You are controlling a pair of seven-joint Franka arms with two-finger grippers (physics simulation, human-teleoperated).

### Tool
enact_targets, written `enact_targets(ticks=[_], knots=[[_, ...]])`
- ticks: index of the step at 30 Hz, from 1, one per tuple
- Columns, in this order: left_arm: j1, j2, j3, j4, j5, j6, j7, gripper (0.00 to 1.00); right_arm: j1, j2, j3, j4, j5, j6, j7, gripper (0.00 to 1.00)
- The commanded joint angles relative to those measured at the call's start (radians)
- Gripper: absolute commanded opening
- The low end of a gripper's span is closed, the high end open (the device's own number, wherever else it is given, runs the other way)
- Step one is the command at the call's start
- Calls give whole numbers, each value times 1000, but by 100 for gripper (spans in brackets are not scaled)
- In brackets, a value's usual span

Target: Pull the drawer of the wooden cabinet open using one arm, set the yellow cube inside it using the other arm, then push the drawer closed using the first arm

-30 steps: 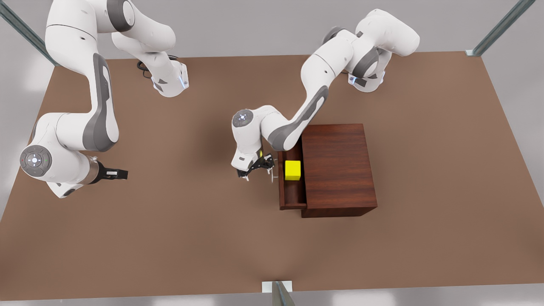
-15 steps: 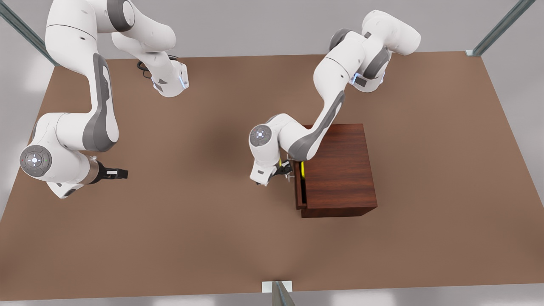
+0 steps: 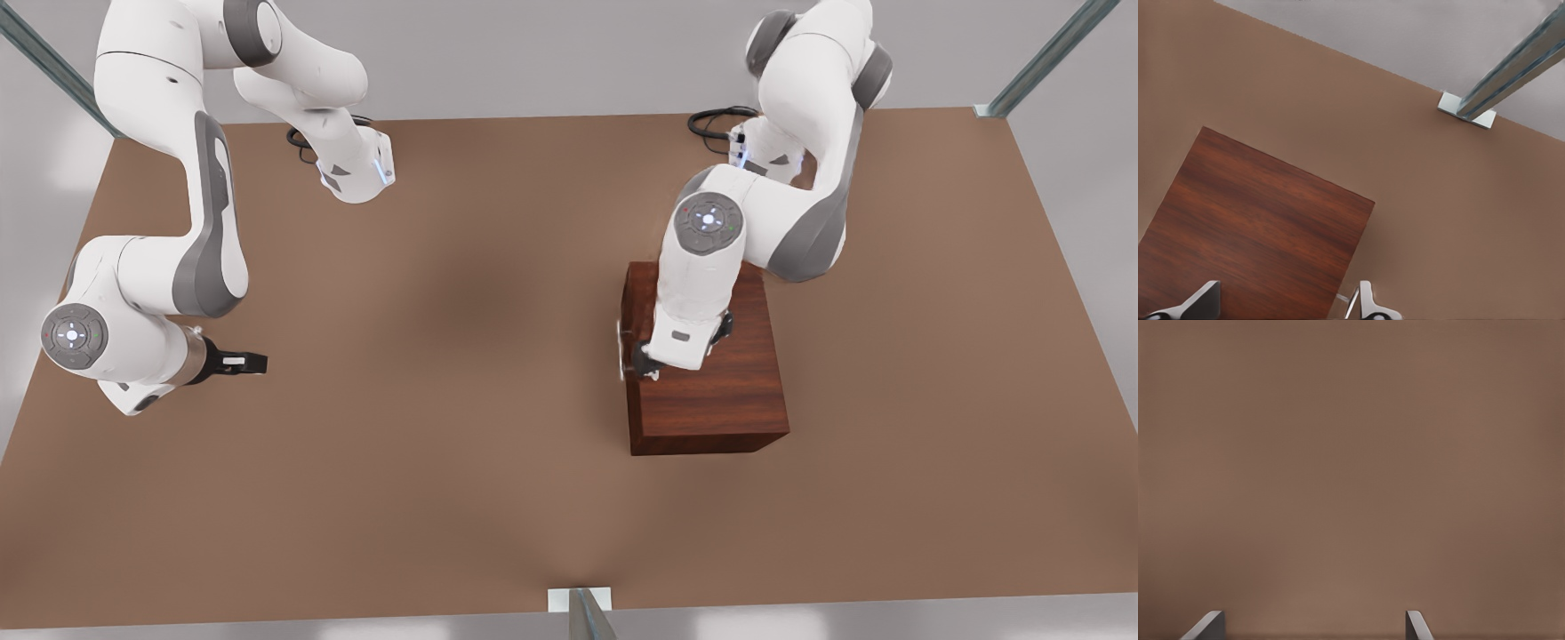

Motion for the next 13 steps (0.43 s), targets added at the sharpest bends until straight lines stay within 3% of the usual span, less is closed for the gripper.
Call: enact_targets(ticks=[1,2,3,6,13], knots=[[210,-43,3,-19,-140,-214,899,100,-1,-1,0,0,0,0,-8,100],[316,-131,3,-195,-205,-130,1025,100,-1,-1,0,0,0,0,-8,100],[322,-427,30,-680,-200,230,1022,100,-1,-1,-1,0,0,0,-10,100],[313,-391,40,-550,-187,183,1024,100,-1,-1,-1,0,0,0,-8,100],[299,-376,38,-522,-171,154,1020,100,-1,-1,-1,0,1,0,-10,100]])
